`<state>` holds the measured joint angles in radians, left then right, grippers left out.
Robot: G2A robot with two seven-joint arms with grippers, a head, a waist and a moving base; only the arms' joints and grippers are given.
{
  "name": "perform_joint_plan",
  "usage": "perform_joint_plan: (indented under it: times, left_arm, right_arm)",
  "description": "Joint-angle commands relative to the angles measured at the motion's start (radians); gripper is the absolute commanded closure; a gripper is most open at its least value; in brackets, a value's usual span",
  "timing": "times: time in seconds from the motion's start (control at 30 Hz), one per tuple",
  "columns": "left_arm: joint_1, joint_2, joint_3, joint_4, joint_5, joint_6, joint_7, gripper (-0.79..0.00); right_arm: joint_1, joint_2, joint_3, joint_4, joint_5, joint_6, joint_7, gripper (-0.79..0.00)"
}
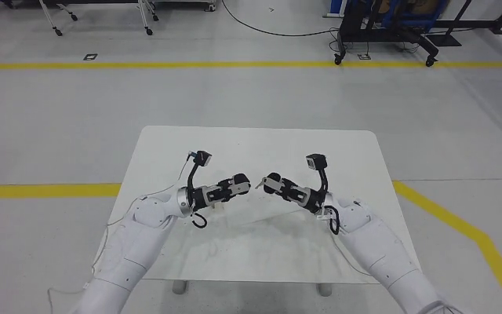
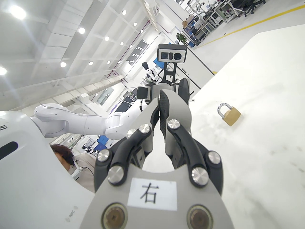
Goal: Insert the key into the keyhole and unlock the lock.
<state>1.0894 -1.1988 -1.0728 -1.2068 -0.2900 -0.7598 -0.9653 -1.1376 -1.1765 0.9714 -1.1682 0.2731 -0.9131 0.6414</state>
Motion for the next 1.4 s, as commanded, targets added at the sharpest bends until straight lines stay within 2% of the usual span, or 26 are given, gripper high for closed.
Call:
perform_joint_plan:
  times: [0.0,0.1,0.37,0.5,0.53,0.63,0.8,0.93,1.03,1.13,1.37]
  left_arm:
    - [-0.009,-0.002,0.009,0.013,0.000,-0.011,0.004,-0.434]
    - [-0.017,-0.004,0.018,0.026,-0.002,-0.021,0.004,-0.385]
    - [-0.030,-0.004,0.031,0.046,-0.019,-0.036,-0.006,-0.342]
    - [-0.035,-0.003,0.038,0.051,-0.018,-0.041,-0.009,-0.237]
    - [-0.036,-0.003,0.040,0.053,-0.019,-0.041,-0.009,-0.188]
    - [-0.039,-0.003,0.043,0.055,-0.017,-0.042,-0.011,-0.129]
    - [-0.041,-0.001,0.047,0.058,-0.013,-0.044,-0.008,-0.132]
    - [-0.043,-0.001,0.051,0.059,-0.011,-0.045,-0.005,-0.172]
    - [-0.045,0.000,0.056,0.061,-0.007,-0.041,-0.007,-0.142]
    - [-0.048,0.000,0.060,0.062,-0.005,-0.039,-0.008,-0.009]
    - [-0.054,0.002,0.067,0.069,0.006,-0.035,-0.005,0.000]
  right_arm:
    - [0.005,-0.003,-0.005,0.004,-0.011,0.002,-0.012,0.000]
    - [0.008,-0.007,-0.010,0.005,-0.022,0.001,-0.022,0.000]
    - [0.012,-0.015,-0.024,0.012,-0.064,0.022,-0.043,0.000]
    - [0.012,-0.018,-0.027,0.011,-0.078,0.025,-0.056,0.000]
    - [0.012,-0.019,-0.027,0.011,-0.081,0.026,-0.058,0.000]
    - [0.011,-0.020,-0.027,0.008,-0.088,0.028,-0.063,0.000]
    - [0.009,-0.022,-0.026,0.004,-0.095,0.034,-0.069,0.000]
    - [0.007,-0.023,-0.026,0.001,-0.099,0.036,-0.071,0.000]
    - [0.007,-0.024,-0.025,0.001,-0.102,0.039,-0.073,0.000]
    - [0.006,-0.024,-0.023,0.001,-0.102,0.038,-0.075,0.000]
    - [0.000,-0.023,-0.014,-0.002,-0.103,0.033,-0.071,0.000]
